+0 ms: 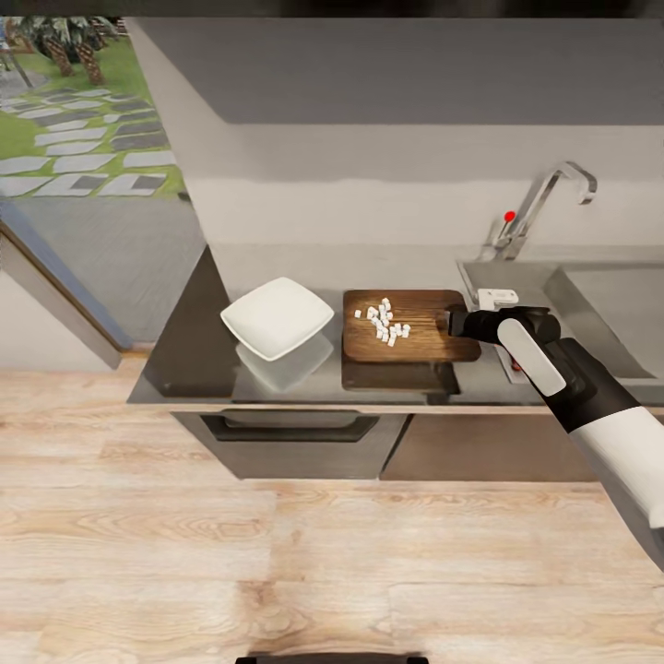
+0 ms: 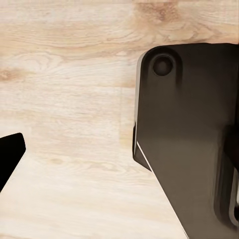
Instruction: In the kitchen, take the Vidalia onion out of the sink, dice it on the chopping board with the paring knife, put the diced onion into the bowl on the countertop, then place both the paring knife and the chopping board into the sink.
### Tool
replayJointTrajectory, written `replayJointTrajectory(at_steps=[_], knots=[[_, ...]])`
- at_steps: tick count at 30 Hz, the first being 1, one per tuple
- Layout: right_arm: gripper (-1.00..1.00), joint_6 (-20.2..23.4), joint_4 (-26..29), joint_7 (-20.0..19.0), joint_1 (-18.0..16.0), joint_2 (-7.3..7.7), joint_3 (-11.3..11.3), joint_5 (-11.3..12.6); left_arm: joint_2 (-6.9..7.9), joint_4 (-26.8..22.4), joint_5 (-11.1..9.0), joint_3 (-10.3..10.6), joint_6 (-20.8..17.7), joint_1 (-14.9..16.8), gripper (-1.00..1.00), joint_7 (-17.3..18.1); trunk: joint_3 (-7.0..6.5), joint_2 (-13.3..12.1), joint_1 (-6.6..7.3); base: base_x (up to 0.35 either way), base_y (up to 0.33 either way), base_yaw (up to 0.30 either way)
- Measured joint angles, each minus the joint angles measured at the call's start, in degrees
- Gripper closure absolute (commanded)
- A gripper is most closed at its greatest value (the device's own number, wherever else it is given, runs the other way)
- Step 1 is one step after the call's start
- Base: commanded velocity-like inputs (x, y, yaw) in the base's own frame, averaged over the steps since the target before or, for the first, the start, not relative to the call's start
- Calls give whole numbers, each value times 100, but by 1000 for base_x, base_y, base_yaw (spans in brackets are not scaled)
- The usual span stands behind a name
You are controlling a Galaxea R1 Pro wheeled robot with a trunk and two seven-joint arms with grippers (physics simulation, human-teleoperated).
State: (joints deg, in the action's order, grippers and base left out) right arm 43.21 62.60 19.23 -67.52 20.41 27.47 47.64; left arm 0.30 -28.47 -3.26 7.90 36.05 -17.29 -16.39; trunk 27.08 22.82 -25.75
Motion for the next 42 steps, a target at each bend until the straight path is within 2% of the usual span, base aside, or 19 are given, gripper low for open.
replayJointTrajectory(at_steps=[15, 42], knots=[[100, 0, 0, -1, 1, 0, 1, -2, 0, -1, 0, -1, 0, -1, -100, 0, -135, 0, 1, 64, 75, 0], [100, 4, -1, 0, 2, 1, -1, -1, 0, -2, 0, -1, 0, -1, -100, 0, -379, 0, 2, 167, 227, 0]])
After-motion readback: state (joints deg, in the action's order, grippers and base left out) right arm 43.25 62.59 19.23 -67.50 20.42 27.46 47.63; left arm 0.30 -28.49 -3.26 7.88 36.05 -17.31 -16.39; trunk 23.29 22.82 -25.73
